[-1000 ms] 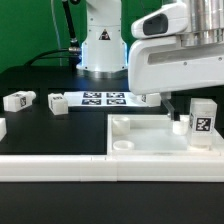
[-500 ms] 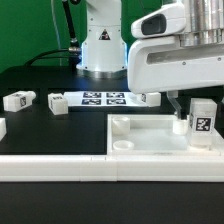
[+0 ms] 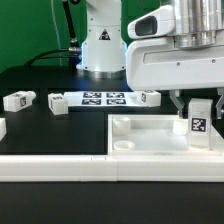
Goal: Assemble square table
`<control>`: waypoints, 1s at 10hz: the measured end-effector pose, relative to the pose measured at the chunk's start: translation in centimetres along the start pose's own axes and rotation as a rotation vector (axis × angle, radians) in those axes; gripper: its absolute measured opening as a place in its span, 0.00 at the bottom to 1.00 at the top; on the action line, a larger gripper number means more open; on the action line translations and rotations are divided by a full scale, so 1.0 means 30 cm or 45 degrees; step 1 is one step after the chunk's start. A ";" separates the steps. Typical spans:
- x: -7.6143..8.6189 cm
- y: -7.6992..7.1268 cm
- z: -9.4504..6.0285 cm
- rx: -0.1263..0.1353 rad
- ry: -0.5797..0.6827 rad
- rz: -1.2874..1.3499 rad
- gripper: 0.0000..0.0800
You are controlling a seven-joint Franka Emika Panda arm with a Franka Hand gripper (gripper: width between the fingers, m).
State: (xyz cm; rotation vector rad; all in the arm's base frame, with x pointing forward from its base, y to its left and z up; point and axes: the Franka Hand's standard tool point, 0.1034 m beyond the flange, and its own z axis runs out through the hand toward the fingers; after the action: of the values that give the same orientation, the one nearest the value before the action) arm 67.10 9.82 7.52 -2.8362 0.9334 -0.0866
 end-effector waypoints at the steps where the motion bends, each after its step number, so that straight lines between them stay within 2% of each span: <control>1: 0.000 0.001 0.001 -0.001 0.000 0.211 0.36; 2: -0.008 -0.005 0.004 0.019 -0.020 0.501 0.36; 4: -0.011 -0.018 0.009 0.089 -0.088 0.953 0.36; 7: -0.011 -0.021 0.008 0.094 -0.107 1.092 0.36; 9: -0.012 -0.023 0.009 0.095 -0.105 1.053 0.68; 10: -0.013 -0.030 0.008 0.100 -0.079 0.855 0.68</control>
Offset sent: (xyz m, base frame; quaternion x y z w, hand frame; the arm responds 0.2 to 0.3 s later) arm 0.0123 0.0310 -0.0001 0.1216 -0.1188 0.4820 0.8595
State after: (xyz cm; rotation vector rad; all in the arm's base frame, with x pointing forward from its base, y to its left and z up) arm 67.34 10.78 7.41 -2.2918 1.7509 0.0431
